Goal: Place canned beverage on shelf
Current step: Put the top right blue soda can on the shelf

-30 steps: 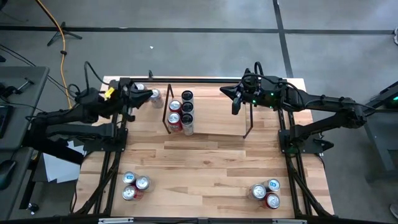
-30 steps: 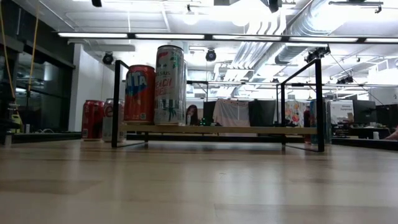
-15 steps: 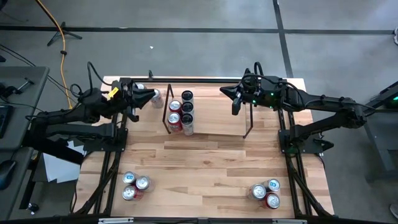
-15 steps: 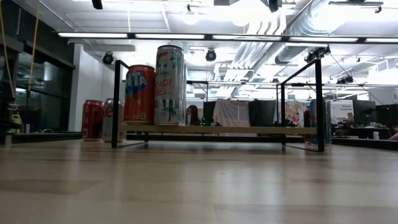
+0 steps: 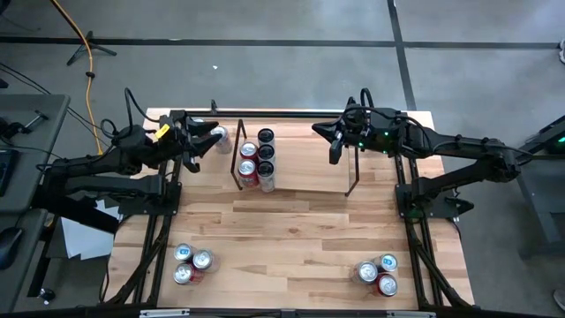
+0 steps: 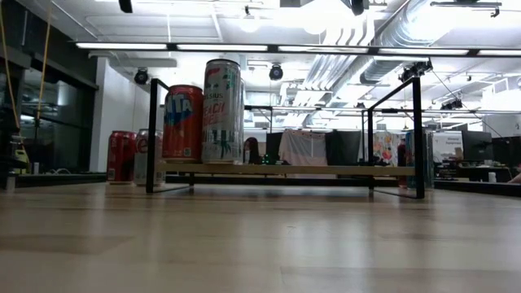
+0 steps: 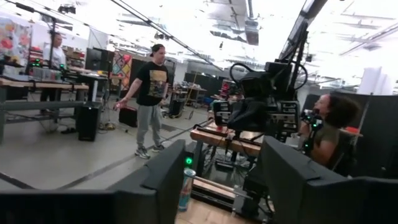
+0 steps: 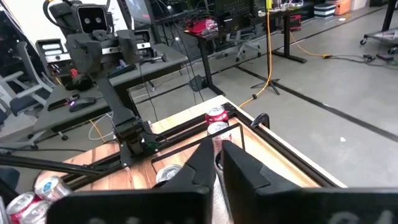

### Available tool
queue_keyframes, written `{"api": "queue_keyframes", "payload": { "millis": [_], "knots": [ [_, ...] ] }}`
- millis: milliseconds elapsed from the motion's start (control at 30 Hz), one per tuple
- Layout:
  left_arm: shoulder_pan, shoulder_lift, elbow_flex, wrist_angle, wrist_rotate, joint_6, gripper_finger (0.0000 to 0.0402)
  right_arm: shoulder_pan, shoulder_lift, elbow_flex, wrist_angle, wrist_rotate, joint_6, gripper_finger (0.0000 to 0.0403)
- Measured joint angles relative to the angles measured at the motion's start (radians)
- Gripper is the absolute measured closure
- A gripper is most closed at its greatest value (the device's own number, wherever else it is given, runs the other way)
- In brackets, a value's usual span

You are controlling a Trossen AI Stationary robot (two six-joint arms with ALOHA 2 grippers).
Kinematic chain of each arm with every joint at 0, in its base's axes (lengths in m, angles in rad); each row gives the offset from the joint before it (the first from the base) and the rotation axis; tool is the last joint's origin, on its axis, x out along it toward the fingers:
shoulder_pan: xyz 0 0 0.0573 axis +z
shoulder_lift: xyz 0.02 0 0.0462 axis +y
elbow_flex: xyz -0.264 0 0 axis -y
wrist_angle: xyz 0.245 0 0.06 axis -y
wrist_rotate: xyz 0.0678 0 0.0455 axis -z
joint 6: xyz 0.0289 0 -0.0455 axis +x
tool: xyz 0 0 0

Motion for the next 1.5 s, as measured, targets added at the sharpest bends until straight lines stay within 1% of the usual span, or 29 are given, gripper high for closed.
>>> {"api": "queue_keyframes", "payload": {
  "millis": [67,133,267,433,533,600,667,700,767,833,1000,1067,1167,1233,1300,1400,1500],
  "knots": [
    [0.000,0.000,0.000,0.000,-0.006,0.000,0.0204,0.000,0.000,0.000,0.000,0.000,-0.002,0.0360],
    [0.000,0.000,0.000,0.000,-0.006,0.000,0.0181,0.000,0.000,0.000,0.000,0.000,-0.002,0.0326],
    [0.000,0.000,0.000,-0.003,-0.006,-0.003,0.0148,0.000,0.000,0.000,0.000,0.000,0.023,0.0230],
    [0.000,-0.001,0.000,-0.003,-0.020,-0.011,0.0122,0.000,0.000,0.000,-0.009,0.000,0.051,0.0099],
    [0.000,0.000,0.000,-0.004,-0.029,-0.022,0.0113,0.000,0.000,0.000,-0.031,0.000,0.051,0.0039],
    [0.000,0.000,0.000,-0.004,-0.031,-0.028,0.0107,0.000,0.000,0.000,-0.046,0.003,0.055,0.0014],
    [0.000,0.000,0.000,-0.004,-0.032,-0.029,0.0103,0.000,0.000,0.000,-0.055,0.032,0.117,0.0008],
    [0.000,0.000,0.000,-0.004,-0.032,-0.029,0.0102,-0.001,0.000,0.004,-0.065,0.063,0.165,0.0011],
    [0.000,0.000,0.000,-0.004,-0.047,-0.028,0.0101,-0.013,0.000,0.047,-0.161,0.137,0.281,0.0018],
    [0.000,0.000,0.000,-0.005,-0.060,-0.028,0.0101,-0.044,0.005,0.118,-0.313,0.202,0.357,0.0021],
    [0.000,0.000,0.000,-0.022,-0.076,-0.029,0.0100,-0.163,0.025,0.270,-0.827,0.370,0.509,0.0022],
    [0.000,0.000,0.000,-0.027,-0.081,-0.029,0.0101,-0.217,0.025,0.278,-1.006,0.411,0.611,0.0022],
    [0.000,0.000,0.000,-0.036,-0.083,-0.029,0.0100,-0.280,0.025,0.216,-1.163,0.402,0.745,0.0022],
    [0.000,0.000,0.000,-0.042,-0.083,-0.028,0.0100,-0.304,0.024,0.150,-1.194,0.387,0.808,0.0022],
    [0.000,0.000,0.000,-0.043,-0.085,-0.028,0.0101,-0.333,0.025,0.082,-1.179,0.382,0.852,0.0022],
    [0.000,0.000,0.000,-0.043,-0.093,-0.028,0.0101,-0.411,0.025,0.005,-1.052,0.362,0.840,0.0022],
    [0.000,0.000,0.000,-0.043,-0.106,-0.031,0.0101,-0.507,0.028,-0.064,-0.925,0.283,0.806,0.0022]
  ]
}}
